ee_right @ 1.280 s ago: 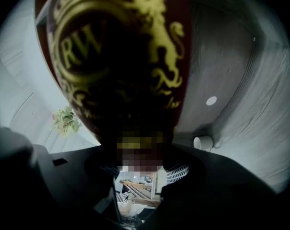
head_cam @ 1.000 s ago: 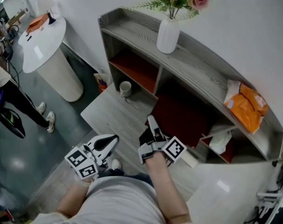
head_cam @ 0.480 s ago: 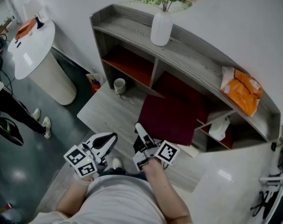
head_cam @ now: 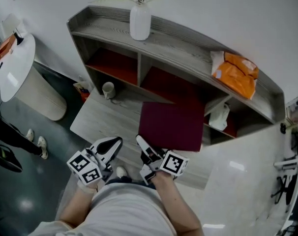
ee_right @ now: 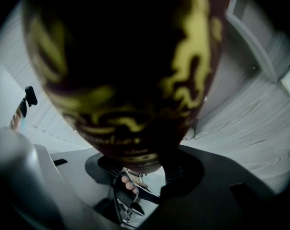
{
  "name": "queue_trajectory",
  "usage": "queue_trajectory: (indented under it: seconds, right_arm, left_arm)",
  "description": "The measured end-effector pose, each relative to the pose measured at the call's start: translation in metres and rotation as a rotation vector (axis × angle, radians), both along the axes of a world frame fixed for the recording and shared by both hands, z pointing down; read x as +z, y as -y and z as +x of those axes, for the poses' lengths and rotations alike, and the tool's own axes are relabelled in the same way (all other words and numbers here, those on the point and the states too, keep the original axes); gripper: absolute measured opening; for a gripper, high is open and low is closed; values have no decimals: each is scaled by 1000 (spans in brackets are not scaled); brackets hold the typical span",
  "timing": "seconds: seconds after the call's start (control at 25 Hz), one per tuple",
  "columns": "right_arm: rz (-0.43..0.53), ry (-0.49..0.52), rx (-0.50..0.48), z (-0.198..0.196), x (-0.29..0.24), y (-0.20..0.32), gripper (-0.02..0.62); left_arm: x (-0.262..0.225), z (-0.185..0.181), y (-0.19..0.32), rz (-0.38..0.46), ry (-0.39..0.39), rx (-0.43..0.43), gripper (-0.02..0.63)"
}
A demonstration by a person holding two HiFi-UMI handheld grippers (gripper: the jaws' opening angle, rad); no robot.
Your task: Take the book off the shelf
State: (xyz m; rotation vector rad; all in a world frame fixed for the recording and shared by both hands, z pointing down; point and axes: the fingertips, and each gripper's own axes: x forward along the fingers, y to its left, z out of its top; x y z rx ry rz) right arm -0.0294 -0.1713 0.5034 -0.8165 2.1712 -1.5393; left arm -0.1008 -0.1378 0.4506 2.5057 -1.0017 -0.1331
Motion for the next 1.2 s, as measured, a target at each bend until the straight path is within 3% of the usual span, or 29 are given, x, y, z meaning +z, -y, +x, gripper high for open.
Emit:
queue_trajectory:
  seconds: [0.72, 1.2]
  right_arm:
    - [185, -251, 254, 125, -32, 3, 224]
    - [228, -345, 302, 154, -29, -3, 224]
  left_arm:
    - [-7, 94, 28, 31, 5, 252, 15]
    - [-10, 126, 32, 46, 14, 336, 15]
